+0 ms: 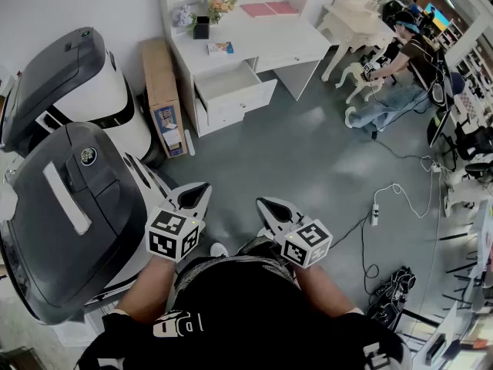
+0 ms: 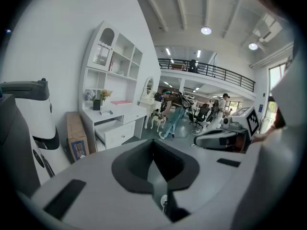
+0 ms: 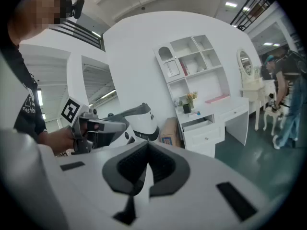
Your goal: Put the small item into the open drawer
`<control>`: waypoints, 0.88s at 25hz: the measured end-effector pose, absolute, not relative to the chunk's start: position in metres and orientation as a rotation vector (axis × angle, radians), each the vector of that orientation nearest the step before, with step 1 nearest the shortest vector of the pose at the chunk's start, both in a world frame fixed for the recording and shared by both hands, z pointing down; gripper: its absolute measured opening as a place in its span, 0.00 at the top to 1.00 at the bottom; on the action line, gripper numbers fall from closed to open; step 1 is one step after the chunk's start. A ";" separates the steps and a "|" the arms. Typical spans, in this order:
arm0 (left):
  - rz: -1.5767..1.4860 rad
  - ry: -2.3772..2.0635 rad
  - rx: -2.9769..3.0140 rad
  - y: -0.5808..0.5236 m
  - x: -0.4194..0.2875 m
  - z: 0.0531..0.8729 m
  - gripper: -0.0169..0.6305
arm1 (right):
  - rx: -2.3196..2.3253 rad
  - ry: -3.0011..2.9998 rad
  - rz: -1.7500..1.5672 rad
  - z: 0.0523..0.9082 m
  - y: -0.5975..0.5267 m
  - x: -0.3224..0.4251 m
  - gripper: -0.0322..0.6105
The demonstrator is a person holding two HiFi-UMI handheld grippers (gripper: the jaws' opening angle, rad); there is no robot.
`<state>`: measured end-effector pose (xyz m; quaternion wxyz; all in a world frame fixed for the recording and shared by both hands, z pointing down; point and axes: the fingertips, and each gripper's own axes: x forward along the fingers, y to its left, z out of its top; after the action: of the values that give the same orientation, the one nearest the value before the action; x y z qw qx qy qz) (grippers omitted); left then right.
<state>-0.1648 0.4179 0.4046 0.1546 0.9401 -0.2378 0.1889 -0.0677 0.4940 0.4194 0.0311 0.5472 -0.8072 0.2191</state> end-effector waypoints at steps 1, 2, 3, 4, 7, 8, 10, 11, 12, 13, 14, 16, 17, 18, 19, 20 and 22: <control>0.542 -0.682 2.694 0.418 -0.164 0.404 0.95 | 1.683 -2.486 0.673 0.419 0.494 -0.067 0.94; 0.543 -0.682 2.694 0.418 -0.164 0.404 0.95 | 1.680 -2.485 0.671 0.419 0.494 -0.067 0.94; 0.544 -0.681 2.695 0.418 -0.164 0.404 0.95 | 1.676 -2.484 0.670 0.418 0.494 -0.066 0.94; 0.545 -0.679 2.696 0.418 -0.163 0.404 0.95 | 1.673 -2.483 0.669 0.418 0.494 -0.066 0.94; 0.545 -0.675 2.697 0.418 -0.162 0.404 0.95 | 1.663 -2.479 0.671 0.420 0.495 -0.067 0.94; 0.543 -0.675 2.696 0.418 -0.162 0.404 0.95 | 1.658 -2.478 0.672 0.421 0.495 -0.067 0.94; 0.541 -0.673 2.696 0.418 -0.161 0.405 0.95 | 1.649 -2.474 0.670 0.422 0.496 -0.068 0.94; 0.539 -0.672 2.696 0.418 -0.161 0.405 0.95 | 1.647 -2.473 0.668 0.422 0.496 -0.068 0.94; 0.538 -0.670 2.697 0.419 -0.161 0.405 0.95 | 1.645 -2.473 0.669 0.422 0.496 -0.069 0.94; 0.538 -0.669 2.696 0.419 -0.162 0.406 0.95 | 1.642 -2.478 0.672 0.421 0.496 -0.070 0.94; 0.537 -0.668 2.695 0.419 -0.163 0.406 0.95 | 1.639 -2.487 0.678 0.420 0.496 -0.072 0.94; 0.534 -0.667 2.690 0.420 -0.164 0.407 0.95 | 1.639 -2.512 0.682 0.417 0.496 -0.074 0.94; 0.534 -0.667 2.689 0.420 -0.164 0.406 0.95 | 1.646 -2.517 0.672 0.414 0.495 -0.075 0.94; 0.533 -0.666 2.689 0.421 -0.164 0.406 0.95 | 1.654 -2.514 0.654 0.413 0.494 -0.075 0.94; 0.532 -0.666 2.690 0.421 -0.164 0.406 0.95 | 1.663 -2.505 0.631 0.412 0.494 -0.075 0.94; 0.530 -0.666 2.690 0.422 -0.164 0.406 0.95 | 1.669 -2.496 0.608 0.411 0.493 -0.075 0.94; 0.524 -0.670 2.685 0.422 -0.166 0.407 0.95 | 1.679 -2.485 0.582 0.410 0.492 -0.075 0.94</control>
<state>-0.1661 0.4216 0.4072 0.1619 0.9408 -0.2346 0.1835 -0.0747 0.4923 0.4100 0.0434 0.5491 -0.8127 0.1904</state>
